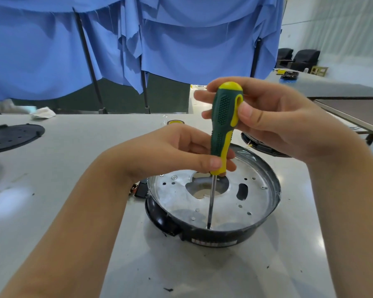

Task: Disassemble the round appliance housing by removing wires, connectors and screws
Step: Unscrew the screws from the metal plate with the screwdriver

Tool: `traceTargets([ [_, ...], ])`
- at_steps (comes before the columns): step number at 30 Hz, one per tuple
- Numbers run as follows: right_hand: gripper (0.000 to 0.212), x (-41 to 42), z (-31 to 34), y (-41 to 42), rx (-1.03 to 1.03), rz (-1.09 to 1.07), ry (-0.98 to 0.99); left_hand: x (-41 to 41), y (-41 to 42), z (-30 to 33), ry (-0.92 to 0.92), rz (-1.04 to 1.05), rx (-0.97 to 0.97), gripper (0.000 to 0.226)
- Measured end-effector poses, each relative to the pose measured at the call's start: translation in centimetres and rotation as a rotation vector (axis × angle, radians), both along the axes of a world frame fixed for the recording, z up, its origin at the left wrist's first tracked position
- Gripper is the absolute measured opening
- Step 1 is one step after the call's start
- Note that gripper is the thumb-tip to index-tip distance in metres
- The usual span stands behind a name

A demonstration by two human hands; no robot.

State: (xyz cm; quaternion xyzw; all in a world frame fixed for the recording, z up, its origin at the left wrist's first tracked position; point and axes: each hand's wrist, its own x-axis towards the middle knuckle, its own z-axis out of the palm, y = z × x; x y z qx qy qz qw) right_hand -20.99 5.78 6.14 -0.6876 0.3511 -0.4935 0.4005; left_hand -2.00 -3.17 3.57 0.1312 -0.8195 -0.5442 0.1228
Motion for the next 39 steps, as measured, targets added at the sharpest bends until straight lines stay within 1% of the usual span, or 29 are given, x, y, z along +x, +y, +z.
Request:
traceTargets([
  [3, 0.043, 0.1, 0.0, -0.2, 0.002, -0.056, 0.038, 0.1, -0.1, 0.0, 0.016, 0.009, -0.004, 0.033],
  [6, 0.037, 0.0, 0.2, -0.1, 0.031, -0.123, 0.084, 0.0, -0.1, 0.1, 0.023, 0.032, -0.033, 0.034],
  [10, 0.039, 0.6, 0.3, 0.0, -0.012, -0.305, 0.263, -0.5, 0.1, 0.2, 0.015, 0.110, -0.104, 0.039],
  [12, 0.038, 1.1, 0.2, -0.1, -0.051, -0.378, 0.304, -0.7, 0.2, 0.3, -0.006, 0.141, -0.143, 0.038],
  [14, 0.037, 1.3, 0.2, -0.1, -0.080, -0.387, 0.290, -0.8, 0.4, 0.3, -0.022, 0.182, -0.179, 0.037],
  [16, 0.035, 1.4, 0.3, 0.0, -0.100, -0.364, 0.282, -1.1, 0.5, 0.3, -0.028, 0.228, -0.213, 0.042],
  [19, 0.041, 1.1, 0.4, 0.2, -0.078, -0.269, 0.234, -1.6, 0.8, 0.2, -0.047, 0.287, -0.282, 0.052],
  [20, 0.043, 1.1, 0.4, 0.2, -0.067, -0.241, 0.228, -1.6, 0.7, 0.2, -0.064, 0.288, -0.283, 0.051],
  [22, 0.045, 0.9, 0.4, 0.3, -0.048, -0.197, 0.225, -1.3, 0.6, 0.3, -0.078, 0.225, -0.229, 0.041],
  [24, 0.046, 0.8, 0.4, 0.4, -0.033, -0.164, 0.208, -0.8, 0.5, 0.5, -0.079, 0.117, -0.144, 0.030],
  [27, 0.046, 0.6, 0.4, 0.4, -0.018, -0.140, 0.194, -0.2, 0.1, 0.5, -0.045, 0.030, -0.038, 0.033],
  [30, 0.045, 0.6, 0.4, 0.4, 0.011, -0.117, 0.189, 0.0, 0.0, 0.4, -0.006, 0.057, -0.016, 0.036],
  [32, 0.044, 0.8, 0.4, 0.4, 0.027, -0.141, 0.208, -0.2, 0.0, 0.3, 0.009, 0.106, -0.051, 0.037],
  [35, 0.036, 1.6, 0.4, 0.2, -0.033, -0.299, 0.328, -0.7, 0.3, 0.4, 0.003, 0.192, -0.160, 0.042],
  [37, 0.041, 2.0, 0.3, 0.0, -0.078, -0.398, 0.377, -1.1, 0.5, 0.4, 0.011, 0.216, -0.229, 0.041],
  [39, 0.046, 2.2, 0.2, -0.1, -0.110, -0.404, 0.349, -1.3, 0.8, 0.5, 0.018, 0.226, -0.278, 0.040],
])
